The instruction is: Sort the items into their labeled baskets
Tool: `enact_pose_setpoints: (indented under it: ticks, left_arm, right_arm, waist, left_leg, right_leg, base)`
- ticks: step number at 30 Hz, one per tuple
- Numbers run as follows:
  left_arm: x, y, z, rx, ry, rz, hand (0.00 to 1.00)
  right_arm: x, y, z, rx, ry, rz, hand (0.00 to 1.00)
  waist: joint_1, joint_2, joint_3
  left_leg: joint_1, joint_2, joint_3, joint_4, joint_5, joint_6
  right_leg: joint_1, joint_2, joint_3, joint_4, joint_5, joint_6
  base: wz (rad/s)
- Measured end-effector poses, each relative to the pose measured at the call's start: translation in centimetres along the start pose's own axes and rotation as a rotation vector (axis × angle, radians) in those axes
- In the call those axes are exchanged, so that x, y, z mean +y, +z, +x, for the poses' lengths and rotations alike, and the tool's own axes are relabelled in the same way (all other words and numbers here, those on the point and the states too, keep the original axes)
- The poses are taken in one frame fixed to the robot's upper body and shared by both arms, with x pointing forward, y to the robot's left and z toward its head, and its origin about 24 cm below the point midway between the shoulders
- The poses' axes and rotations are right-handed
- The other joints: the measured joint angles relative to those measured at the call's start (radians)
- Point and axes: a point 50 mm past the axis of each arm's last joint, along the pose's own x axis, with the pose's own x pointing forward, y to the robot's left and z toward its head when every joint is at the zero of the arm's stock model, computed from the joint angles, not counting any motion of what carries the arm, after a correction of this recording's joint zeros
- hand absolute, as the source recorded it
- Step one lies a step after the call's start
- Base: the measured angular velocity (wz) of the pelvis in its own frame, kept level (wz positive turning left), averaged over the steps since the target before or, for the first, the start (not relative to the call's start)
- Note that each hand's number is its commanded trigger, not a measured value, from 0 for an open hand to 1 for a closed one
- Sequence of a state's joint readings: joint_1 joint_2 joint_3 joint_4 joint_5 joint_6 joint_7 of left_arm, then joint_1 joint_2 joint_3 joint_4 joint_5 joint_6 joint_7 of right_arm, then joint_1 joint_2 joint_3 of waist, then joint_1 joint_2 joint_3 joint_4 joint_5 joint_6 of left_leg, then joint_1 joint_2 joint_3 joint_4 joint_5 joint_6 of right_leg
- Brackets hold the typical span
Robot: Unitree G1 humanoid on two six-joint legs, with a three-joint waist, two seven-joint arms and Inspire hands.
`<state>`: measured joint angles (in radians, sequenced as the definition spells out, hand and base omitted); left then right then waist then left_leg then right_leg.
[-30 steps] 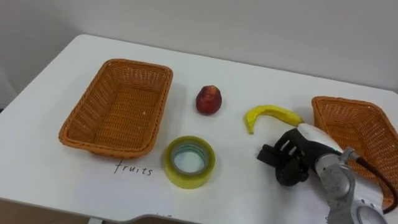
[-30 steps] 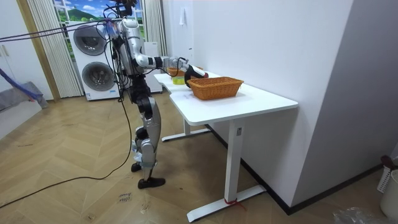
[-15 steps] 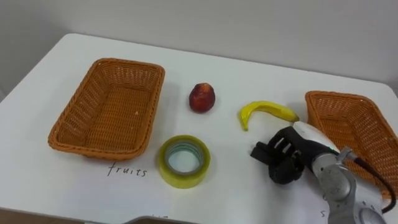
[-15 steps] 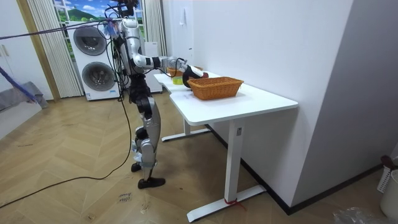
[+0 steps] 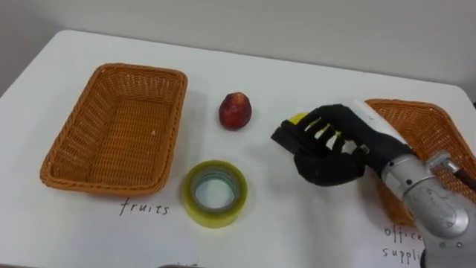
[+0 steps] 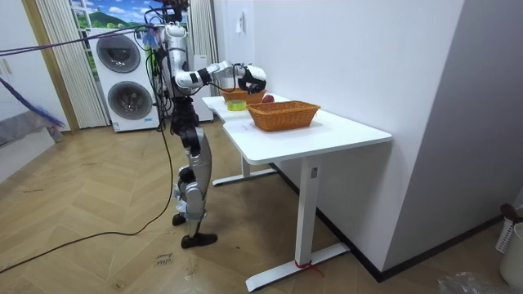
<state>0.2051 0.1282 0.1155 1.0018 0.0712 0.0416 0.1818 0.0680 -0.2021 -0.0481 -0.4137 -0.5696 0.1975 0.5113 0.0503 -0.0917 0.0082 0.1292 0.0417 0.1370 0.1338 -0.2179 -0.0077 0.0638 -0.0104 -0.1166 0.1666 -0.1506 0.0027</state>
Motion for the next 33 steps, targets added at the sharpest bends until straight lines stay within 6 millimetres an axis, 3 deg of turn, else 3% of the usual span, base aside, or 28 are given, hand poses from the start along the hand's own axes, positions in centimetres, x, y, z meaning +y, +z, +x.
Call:
enact_pose_setpoints:
  ticks: [7, 14, 19, 25, 31, 33]
  left_arm:
    - [0.2, -0.4, 0.0, 0.021, 0.011, -0.022, 0.00]
    - [0.1, -1.2, -0.1, 0.042, 0.012, -0.021, 0.00]
    - [0.1, -1.2, -0.1, 0.039, 0.015, -0.017, 0.00]
    - [0.1, -1.7, -0.2, 0.060, 0.024, -0.043, 0.00]
    - [0.4, -2.6, -0.4, 0.090, 0.028, -0.056, 0.00]
    - [0.5, -2.5, -0.4, 0.085, 0.032, -0.060, 0.00]
  right_arm:
    - [-0.9, -0.1, -0.2, -0.010, -0.066, 0.012, 1.00]
    - [-2.4, -0.5, -0.7, -0.009, -0.239, 0.005, 1.00]
    - [-2.9, -0.5, -0.9, -0.014, -0.315, 0.002, 1.00]
    - [-3.6, -0.9, -1.3, -0.013, -0.372, 0.042, 1.00]
    - [-4.6, -2.6, -1.8, 0.042, -0.525, 0.094, 1.00]
    - [-4.7, -2.7, -1.9, 0.047, -0.560, 0.107, 1.00]
  waist:
    - [-0.002, 0.004, -0.0008]
    - [-0.023, 0.014, -0.0089]
    - [-0.031, 0.015, -0.0087]
    - [-0.041, 0.006, -0.0164]
    - [-0.050, 0.004, -0.0145]
    - [-0.054, -0.002, -0.0097]
  left_leg:
    - [0.002, 0.002, 0.000, -0.001, 0.000, 0.000]
    - [0.003, 0.002, -0.001, 0.000, 0.000, 0.000]
    - [0.002, 0.002, -0.001, -0.002, 0.000, 0.000]
    - [-0.013, 0.001, -0.002, 0.000, 0.000, 0.000]
    - [-0.013, 0.000, -0.002, 0.002, 0.000, 0.000]
    - [-0.013, 0.000, -0.002, 0.003, 0.001, 0.000]
  right_leg:
    - [0.001, 0.002, 0.002, 0.003, 0.000, 0.000]
    - [0.002, 0.002, 0.001, 0.005, 0.000, 0.000]
    - [0.001, 0.002, 0.001, 0.004, 0.000, 0.000]
    - [-0.013, 0.001, -0.011, 0.006, 0.000, 0.000]
    - [-0.012, -0.001, -0.013, 0.003, 0.000, 0.000]
    - [-0.012, -0.002, -0.014, 0.003, 0.000, 0.000]
  base:
    - [-0.01]
    - [0.00]
    - [0.00]
    - [0.02]
    - [0.01]
    - [0.00]
